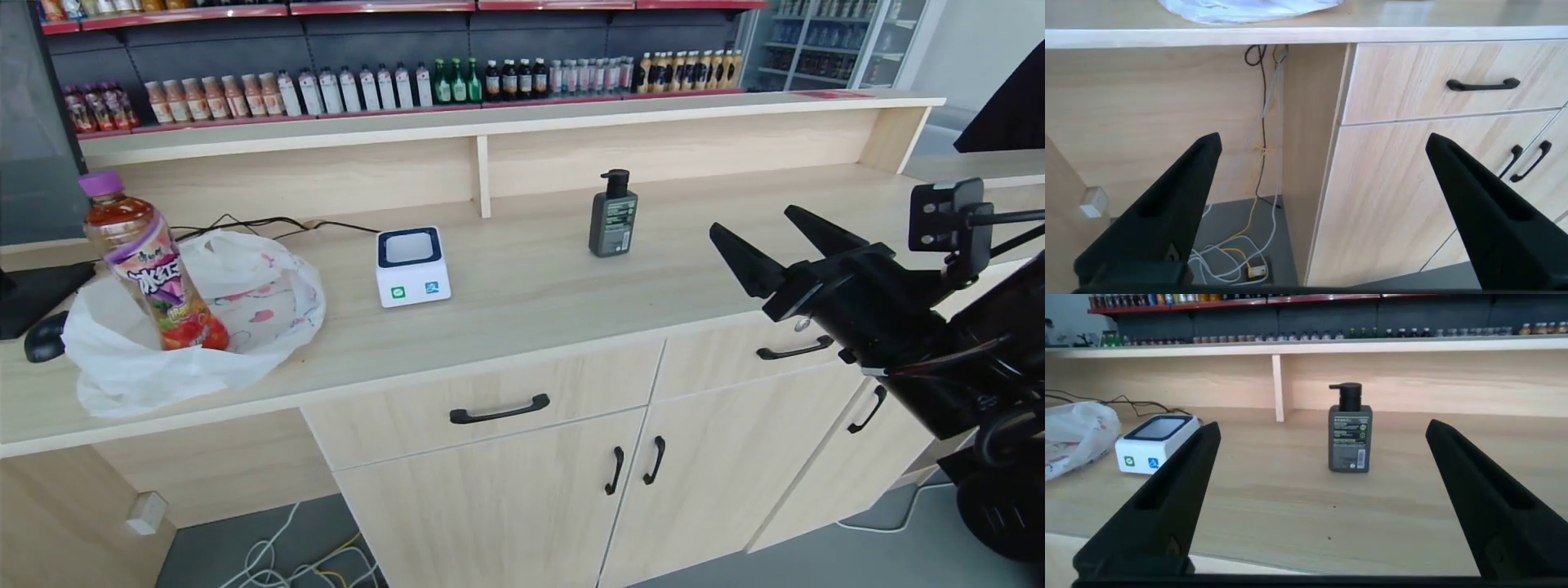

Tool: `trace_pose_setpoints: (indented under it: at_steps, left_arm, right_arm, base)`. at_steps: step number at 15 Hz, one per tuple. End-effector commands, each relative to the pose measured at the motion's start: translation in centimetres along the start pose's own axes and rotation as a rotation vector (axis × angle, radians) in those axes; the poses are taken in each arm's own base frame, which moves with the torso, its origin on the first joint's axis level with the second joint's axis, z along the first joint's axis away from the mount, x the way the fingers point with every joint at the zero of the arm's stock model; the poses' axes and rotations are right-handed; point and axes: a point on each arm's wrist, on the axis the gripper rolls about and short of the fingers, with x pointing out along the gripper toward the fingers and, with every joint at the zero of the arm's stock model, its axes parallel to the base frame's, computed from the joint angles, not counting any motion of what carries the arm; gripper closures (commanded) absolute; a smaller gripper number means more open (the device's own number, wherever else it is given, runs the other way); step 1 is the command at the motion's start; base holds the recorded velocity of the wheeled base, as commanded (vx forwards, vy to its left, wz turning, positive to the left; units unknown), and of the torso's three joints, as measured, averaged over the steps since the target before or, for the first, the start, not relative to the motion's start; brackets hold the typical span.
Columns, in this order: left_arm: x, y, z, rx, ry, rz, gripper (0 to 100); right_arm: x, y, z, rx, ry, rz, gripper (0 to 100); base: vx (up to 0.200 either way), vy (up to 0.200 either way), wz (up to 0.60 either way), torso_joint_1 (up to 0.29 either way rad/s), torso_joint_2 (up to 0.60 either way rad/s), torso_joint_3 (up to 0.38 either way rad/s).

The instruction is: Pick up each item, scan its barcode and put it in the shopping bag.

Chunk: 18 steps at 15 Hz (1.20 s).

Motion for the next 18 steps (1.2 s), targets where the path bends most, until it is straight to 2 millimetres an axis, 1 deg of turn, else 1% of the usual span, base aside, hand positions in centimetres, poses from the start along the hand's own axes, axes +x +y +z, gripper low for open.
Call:
trace_pose_setpoints:
  at_steps: [1,4,10,13,15,17,18]
  left_arm:
    - [0.0,0.0,0.0,0.000,0.000,0.000,0]
    - [0.0,0.0,0.0,0.000,0.000,0.000,0]
    - [0.0,0.0,0.0,0.000,0.000,-0.001,0]
    - [0.0,0.0,0.0,0.000,0.000,-0.001,0]
    - [0.0,0.0,0.0,0.000,0.000,-0.001,0]
    - [0.0,0.0,0.0,0.001,0.001,-0.001,0]
    - [0.0,0.0,0.0,0.001,0.000,-0.001,0]
  right_arm:
    - [0.0,0.1,-0.1,0.002,0.004,0.005,0]
    - [-0.1,0.2,-0.2,0.004,0.011,0.007,0]
    - [-0.2,0.3,-0.3,0.004,0.016,0.008,0]
    - [-0.2,0.4,-0.3,0.005,0.016,0.012,0]
    - [-0.1,1.0,-0.5,0.014,0.018,0.032,0]
    - [0.1,2.0,-0.6,0.026,0.018,0.066,0]
    - [0.2,2.5,-0.6,0.031,0.016,0.080,0]
  base:
    - [0.000,-0.200,0.00,0.002,0.00,-0.002]
    - [0.000,-0.200,0.00,-0.004,0.01,0.001]
    - [0.200,-0.200,0.00,0.001,0.00,0.002]
    - [0.200,0.000,0.00,0.009,0.00,0.001]
    - [0.200,0.000,0.00,0.002,0.01,0.005]
    - [0.000,0.000,0.00,0.000,0.00,0.000]
    - [0.000,0.000,0.60,0.017,0.02,-0.012]
